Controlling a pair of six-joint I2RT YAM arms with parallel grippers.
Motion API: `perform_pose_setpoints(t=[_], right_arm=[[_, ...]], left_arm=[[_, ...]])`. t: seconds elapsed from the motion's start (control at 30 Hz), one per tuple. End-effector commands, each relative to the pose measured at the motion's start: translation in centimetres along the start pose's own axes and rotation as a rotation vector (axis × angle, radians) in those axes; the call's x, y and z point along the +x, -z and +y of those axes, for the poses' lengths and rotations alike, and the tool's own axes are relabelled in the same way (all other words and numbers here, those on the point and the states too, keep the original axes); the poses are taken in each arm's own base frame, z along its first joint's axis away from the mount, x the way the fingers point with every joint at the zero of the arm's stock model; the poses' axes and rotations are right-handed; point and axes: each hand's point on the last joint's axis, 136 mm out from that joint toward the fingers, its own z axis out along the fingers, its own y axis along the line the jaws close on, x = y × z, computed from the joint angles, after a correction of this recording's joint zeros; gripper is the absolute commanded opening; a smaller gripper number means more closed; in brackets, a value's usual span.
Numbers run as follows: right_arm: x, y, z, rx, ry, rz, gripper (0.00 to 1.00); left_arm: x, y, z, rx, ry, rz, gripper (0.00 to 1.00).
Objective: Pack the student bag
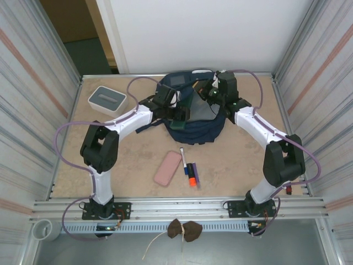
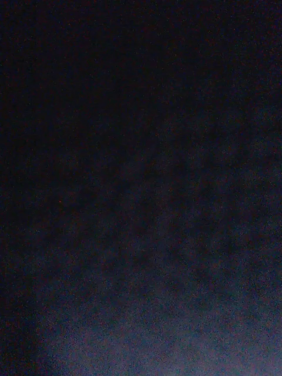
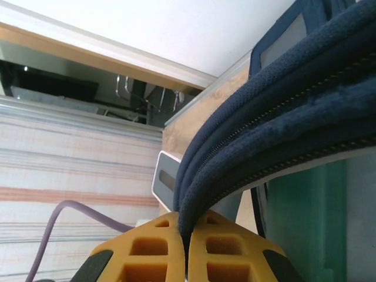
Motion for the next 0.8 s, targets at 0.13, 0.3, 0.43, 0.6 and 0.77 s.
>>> perform_pose_setpoints(t=[0.13,0.3,0.43,0.6,0.77], right_arm=[[0.1,1.2,3.1,-0.147,0.003,0.051,0.0],[-0.2,1.2,2.1,-0.134,-0.002,0.047,0.0],[-0.2,1.1,1.7,-0.126,-0.003,0.05,0.0],[0.0,0.9,1.3,-0.119,-0.007,0.056,0.0],[0.2,0.8,1.0,-0.113,-0.009,0.065,0.0]], left_arm=[[-1.5,1.1,0.6,-0.011,0.026,-0.081,0.89],[1.7,2.9,1.1,-0.094,-0.046,-0.077,0.92],[4.2,2.7,1.4,-0.173,-0.123,-0.035,0.94],[5.2,1.5,1.1,-0.237,-0.219,-0.01,0.96],[4.8,0.2,1.5,-0.277,-0.278,0.005,0.95]])
